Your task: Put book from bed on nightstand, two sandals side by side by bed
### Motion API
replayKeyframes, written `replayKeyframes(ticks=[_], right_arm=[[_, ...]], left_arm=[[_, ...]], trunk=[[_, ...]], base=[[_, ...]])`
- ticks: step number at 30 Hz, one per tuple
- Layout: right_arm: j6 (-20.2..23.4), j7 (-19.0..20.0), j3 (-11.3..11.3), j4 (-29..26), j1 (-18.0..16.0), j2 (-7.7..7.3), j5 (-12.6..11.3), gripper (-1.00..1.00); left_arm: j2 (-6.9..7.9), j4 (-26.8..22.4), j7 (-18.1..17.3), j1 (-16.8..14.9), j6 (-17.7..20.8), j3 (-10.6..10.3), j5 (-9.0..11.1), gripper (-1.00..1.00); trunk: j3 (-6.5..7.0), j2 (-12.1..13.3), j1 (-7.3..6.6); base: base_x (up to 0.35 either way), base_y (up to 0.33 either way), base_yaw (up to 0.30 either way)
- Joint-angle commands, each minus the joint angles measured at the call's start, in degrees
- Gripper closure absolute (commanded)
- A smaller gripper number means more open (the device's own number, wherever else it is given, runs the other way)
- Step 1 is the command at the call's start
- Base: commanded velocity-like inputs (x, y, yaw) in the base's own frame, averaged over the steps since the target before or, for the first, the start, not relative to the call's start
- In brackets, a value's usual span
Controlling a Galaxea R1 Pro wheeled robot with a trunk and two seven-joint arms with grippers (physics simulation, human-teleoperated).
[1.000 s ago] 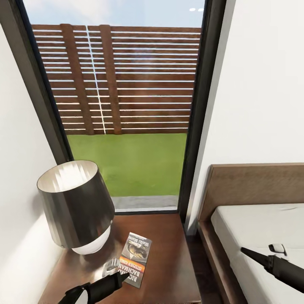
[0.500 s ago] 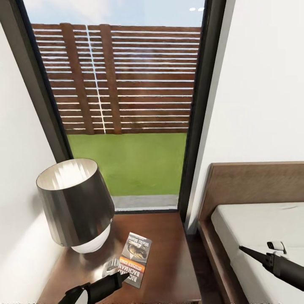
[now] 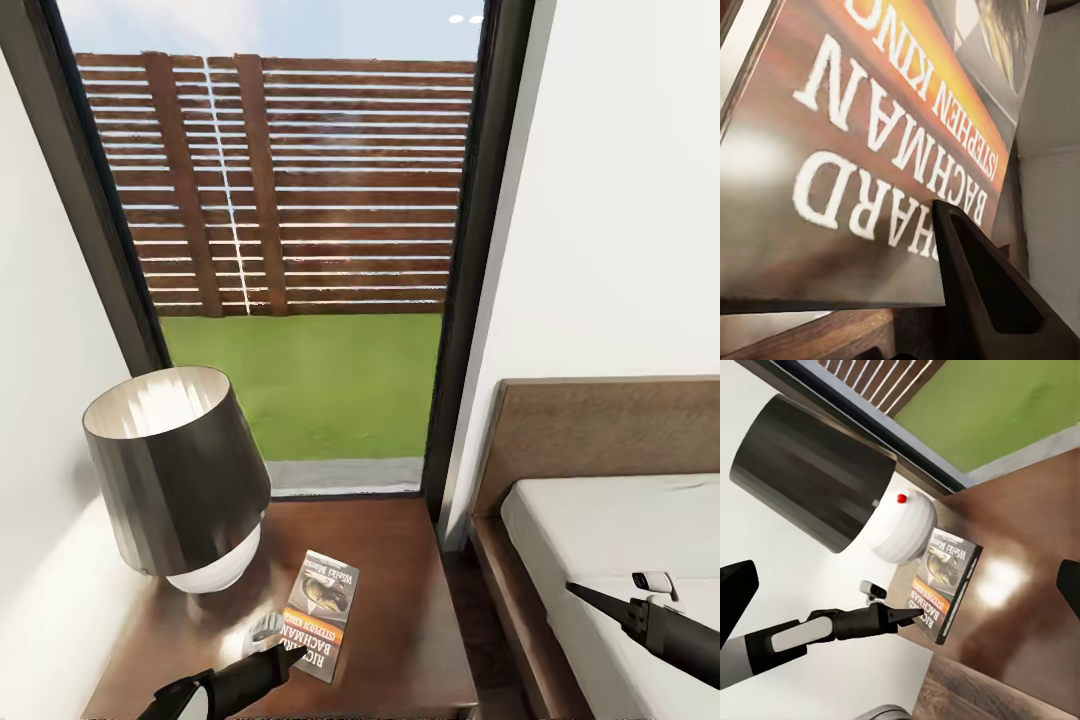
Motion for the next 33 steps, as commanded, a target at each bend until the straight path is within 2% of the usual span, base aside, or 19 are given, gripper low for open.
replayKeyframes(ticks=[1, 21, 27, 33], right_arm=[[0.4, 0.0, 0.0, 0.0, 0.0, -0.01, -0.2, -1.00], [0.4, 0.0, 0.0, -0.1, 0.0, 0.00, -0.1, -1.00], [0.4, 0.0, 0.0, -0.1, 0.0, 0.00, -0.1, -1.00], [0.4, -0.1, 0.1, -0.1, 0.0, 0.00, 0.1, -1.00]], left_arm=[[-0.01, 0.0, -0.1, 0.0, 0.5, 0.1, 0.4, 1.00], [-0.01, 0.0, -0.1, 0.0, 0.5, 0.1, 0.4, 1.00], [-0.01, 0.0, -0.1, 0.0, 0.5, 0.1, 0.4, 1.00], [-0.01, 0.0, -0.1, 0.0, 0.5, 0.1, 0.4, 1.00]], trunk=[[-0.24, -0.4, 0.22], [-3.83, -8.5, 4.61], [-3.83, -8.5, 4.61], [-4.72, -10.5, 5.71]], base=[[0.000, 0.000, 0.000], [0.000, 0.000, 0.000], [0.000, 0.000, 0.000], [0.000, 0.000, 0.000]])
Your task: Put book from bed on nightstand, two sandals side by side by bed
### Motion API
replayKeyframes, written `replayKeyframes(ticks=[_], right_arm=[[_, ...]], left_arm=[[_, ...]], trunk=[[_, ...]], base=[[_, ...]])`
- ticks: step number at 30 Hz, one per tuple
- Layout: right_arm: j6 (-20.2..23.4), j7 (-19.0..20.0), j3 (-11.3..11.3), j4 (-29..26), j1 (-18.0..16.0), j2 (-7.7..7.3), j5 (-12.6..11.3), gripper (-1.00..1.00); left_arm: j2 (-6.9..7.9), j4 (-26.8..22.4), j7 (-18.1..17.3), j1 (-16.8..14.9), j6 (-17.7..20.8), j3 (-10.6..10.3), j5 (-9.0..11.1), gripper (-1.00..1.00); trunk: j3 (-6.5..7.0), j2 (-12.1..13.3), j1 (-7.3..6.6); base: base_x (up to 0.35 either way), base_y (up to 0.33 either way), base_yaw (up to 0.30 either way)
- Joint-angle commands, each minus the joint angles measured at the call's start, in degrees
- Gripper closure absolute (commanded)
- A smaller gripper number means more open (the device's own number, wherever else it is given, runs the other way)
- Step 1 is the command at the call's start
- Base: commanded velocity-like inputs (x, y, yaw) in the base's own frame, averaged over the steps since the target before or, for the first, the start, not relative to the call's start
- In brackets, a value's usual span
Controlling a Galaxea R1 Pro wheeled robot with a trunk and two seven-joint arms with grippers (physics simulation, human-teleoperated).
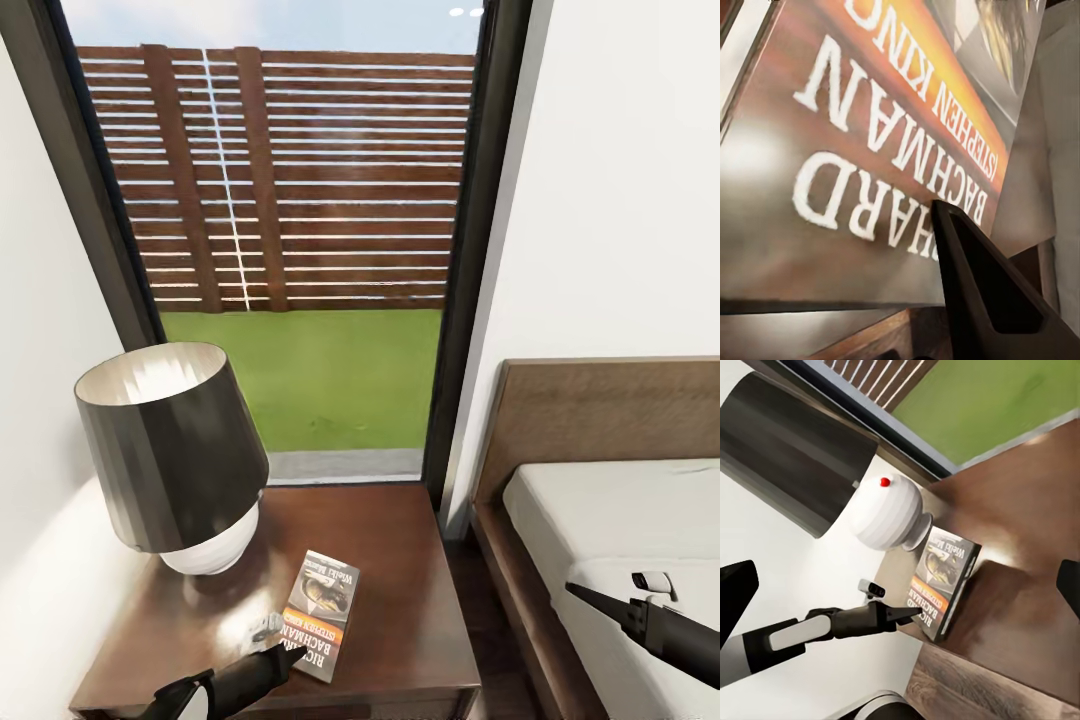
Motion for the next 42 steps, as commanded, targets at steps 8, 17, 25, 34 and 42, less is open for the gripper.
replayKeyframes(ticks=[8, 17, 25, 34, 42], right_arm=[[0.4, 0.0, 0.0, 0.0, 0.0, 0.05, -0.1, -1.00], [0.4, 0.0, 0.0, 0.0, 0.0, 0.07, -0.1, -1.00], [0.4, 0.0, 0.0, 0.0, 0.0, 0.08, -0.1, -1.00], [0.4, 0.0, 0.0, 0.0, 0.0, 0.09, -0.1, -1.00], [0.4, 0.0, 0.0, 0.0, 0.0, 0.13, -0.1, -1.00]], left_arm=[[-0.01, 0.0, -0.2, 0.0, 0.5, 0.1, 0.5, 1.00], [-0.01, 0.0, -0.2, 0.0, 0.4, 0.1, 0.5, 1.00], [-0.01, 0.0, -0.1, 0.0, 0.2, 0.1, 0.5, 1.00], [-0.01, 0.0, -0.2, 0.0, 0.2, 0.2, 0.5, 1.00], [-0.01, 0.0, -0.2, 0.0, 0.3, 0.2, 0.5, 1.00]], trunk=[[-0.05, 0.0, -0.01], [-0.05, 0.0, -0.01], [-0.05, 0.0, -0.01], [-0.05, 0.0, -0.01], [-0.05, 0.0, -0.01]], base=[[0.001, 0.000, 0.000], [0.101, 0.000, 0.000], [0.035, 0.000, 0.000], [0.096, 0.000, 0.000], [0.004, 0.000, 0.000]])
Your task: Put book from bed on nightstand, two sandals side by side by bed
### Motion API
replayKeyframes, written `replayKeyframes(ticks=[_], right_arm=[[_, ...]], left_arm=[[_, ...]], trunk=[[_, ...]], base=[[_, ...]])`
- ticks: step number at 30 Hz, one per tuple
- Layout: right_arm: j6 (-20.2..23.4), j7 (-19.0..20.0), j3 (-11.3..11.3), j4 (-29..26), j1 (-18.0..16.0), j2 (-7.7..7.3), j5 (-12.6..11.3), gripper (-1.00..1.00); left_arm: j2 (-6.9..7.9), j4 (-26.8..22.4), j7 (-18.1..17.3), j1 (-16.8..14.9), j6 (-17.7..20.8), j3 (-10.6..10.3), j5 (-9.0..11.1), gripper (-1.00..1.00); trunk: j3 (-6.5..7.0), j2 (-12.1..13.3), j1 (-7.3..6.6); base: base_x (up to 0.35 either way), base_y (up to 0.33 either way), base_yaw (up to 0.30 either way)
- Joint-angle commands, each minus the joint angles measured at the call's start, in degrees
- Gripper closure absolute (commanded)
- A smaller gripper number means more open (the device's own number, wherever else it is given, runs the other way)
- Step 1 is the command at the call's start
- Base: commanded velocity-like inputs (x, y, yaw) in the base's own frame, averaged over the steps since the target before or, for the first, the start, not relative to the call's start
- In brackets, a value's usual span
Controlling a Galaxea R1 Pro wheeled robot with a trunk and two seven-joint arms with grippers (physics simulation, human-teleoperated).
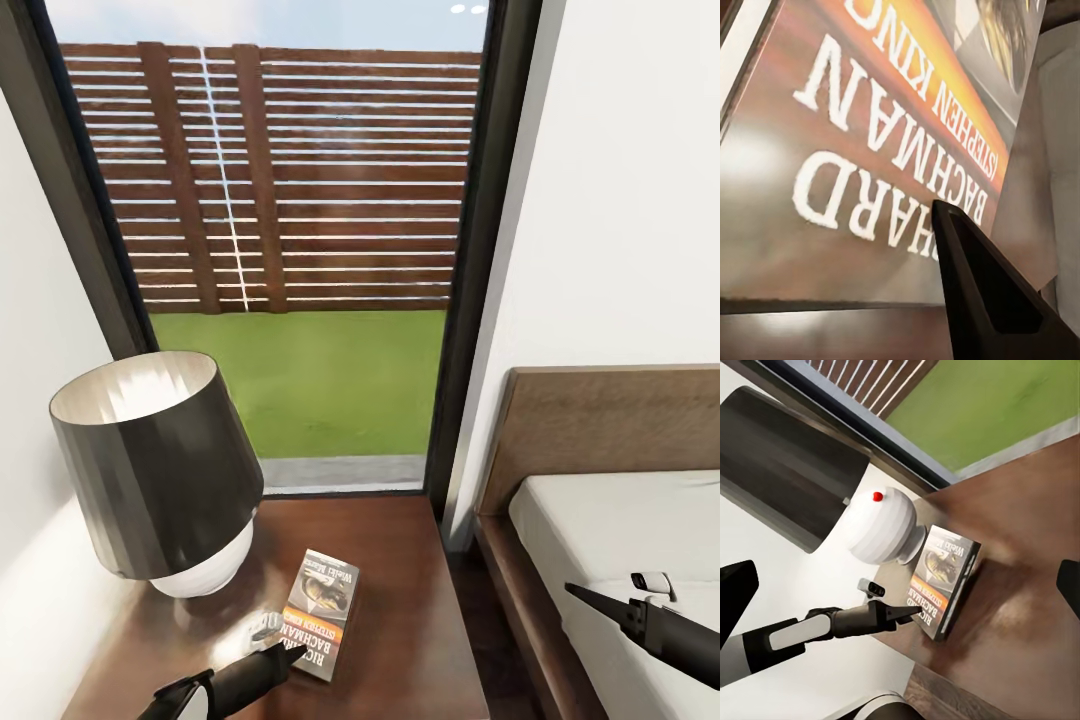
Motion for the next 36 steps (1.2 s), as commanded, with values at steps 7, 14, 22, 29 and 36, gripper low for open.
replayKeyframes(ticks=[7, 14, 22, 29, 36], right_arm=[[0.4, 0.0, 0.0, 0.0, 0.0, -0.01, -0.2, -1.00], [0.4, 0.0, 0.0, 0.0, 0.0, 0.02, -0.2, -1.00], [0.4, 0.0, 0.0, 0.0, 0.0, 0.02, -0.2, -1.00], [0.4, 0.0, 0.0, 0.0, 0.0, 0.02, -0.2, -1.00], [0.4, 0.0, 0.0, 0.0, 0.0, 0.02, -0.2, -1.00]], left_arm=[[-0.01, 0.0, -0.1, 0.0, 0.5, 0.2, 0.3, 1.00], [-0.01, 0.0, -0.1, 0.0, 0.5, 0.1, 0.3, 1.00], [-0.01, 0.0, -0.1, 0.0, 0.6, 0.1, 0.3, 1.00], [-0.01, 0.0, -0.1, 0.0, 0.6, 0.1, 0.3, 1.00], [-0.01, 0.0, -0.1, 0.0, 0.7, 0.2, 0.4, 1.00]], trunk=[[-0.05, 0.0, -0.01], [-0.95, -2.0, 1.09], [-0.95, -2.0, 1.09], [-0.95, -2.0, 1.09], [-0.95, -2.0, 1.09]], base=[[0.000, 0.000, 0.000], [0.000, 0.000, 0.000], [0.000, 0.000, 0.000], [0.000, 0.000, 0.000], [0.000, 0.000, 0.000]])
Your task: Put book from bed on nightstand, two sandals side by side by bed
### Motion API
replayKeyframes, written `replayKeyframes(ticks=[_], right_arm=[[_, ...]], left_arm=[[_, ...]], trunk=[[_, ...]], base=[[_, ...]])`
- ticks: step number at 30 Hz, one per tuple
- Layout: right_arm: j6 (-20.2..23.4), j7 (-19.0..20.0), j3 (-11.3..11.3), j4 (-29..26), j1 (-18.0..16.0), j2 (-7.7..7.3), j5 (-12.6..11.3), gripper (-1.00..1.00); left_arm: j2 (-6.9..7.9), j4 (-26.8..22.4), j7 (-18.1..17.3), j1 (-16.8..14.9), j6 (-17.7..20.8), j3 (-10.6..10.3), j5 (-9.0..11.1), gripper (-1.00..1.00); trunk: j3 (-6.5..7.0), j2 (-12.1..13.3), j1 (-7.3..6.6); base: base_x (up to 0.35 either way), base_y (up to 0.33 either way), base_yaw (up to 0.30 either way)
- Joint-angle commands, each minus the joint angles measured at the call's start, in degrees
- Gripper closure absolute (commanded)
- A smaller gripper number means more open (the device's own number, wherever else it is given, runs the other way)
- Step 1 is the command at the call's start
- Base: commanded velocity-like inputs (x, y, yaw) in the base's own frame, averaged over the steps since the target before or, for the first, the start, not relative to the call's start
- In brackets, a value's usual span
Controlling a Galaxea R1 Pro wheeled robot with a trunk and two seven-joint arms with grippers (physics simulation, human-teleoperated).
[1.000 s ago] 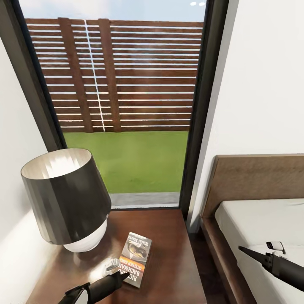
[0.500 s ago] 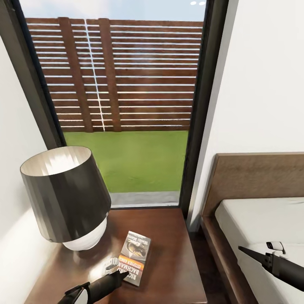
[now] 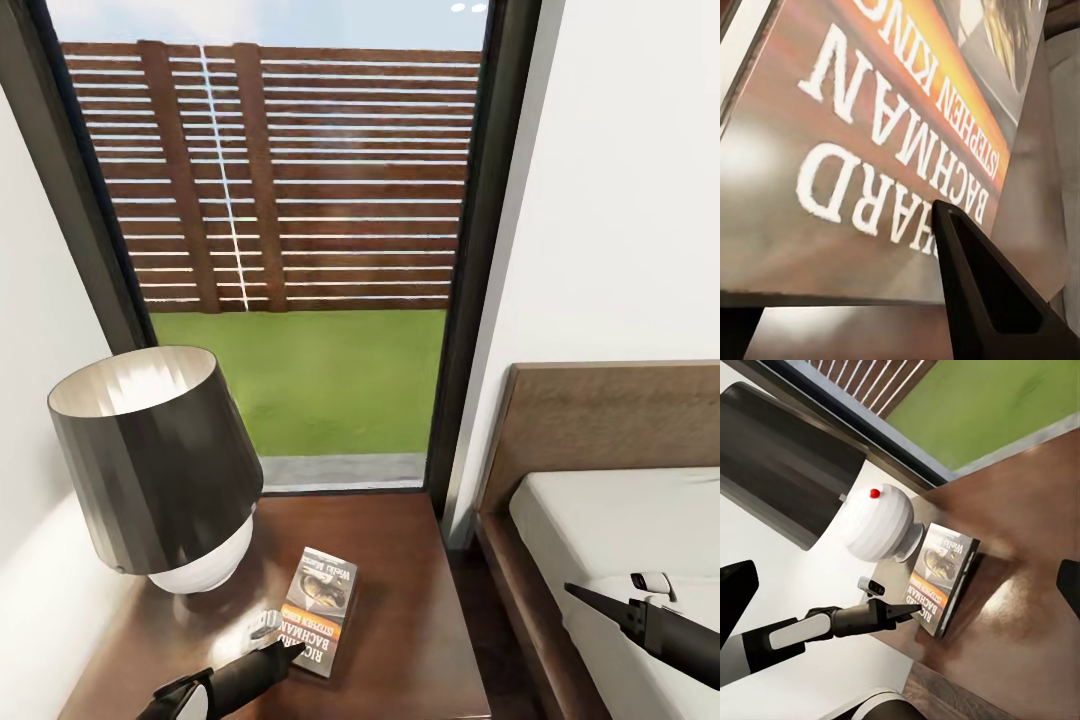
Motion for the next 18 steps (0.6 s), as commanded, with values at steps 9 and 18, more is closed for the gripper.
replayKeyframes(ticks=[9, 18], right_arm=[[0.4, 0.0, 0.0, 0.0, 0.0, -0.01, -0.2, -1.00], [0.4, 0.0, 0.0, 0.0, 0.0, -0.01, -0.2, -1.00]], left_arm=[[-0.03, 0.1, -0.9, 0.0, 0.9, 0.0, -0.3, 1.00], [-0.03, 0.1, -0.9, 0.0, 0.8, 0.0, -0.3, 1.00]], trunk=[[0.83, 2.0, -1.10], [0.83, 2.0, -1.10]], base=[[0.000, 0.000, 0.000], [0.000, 0.000, 0.000]])
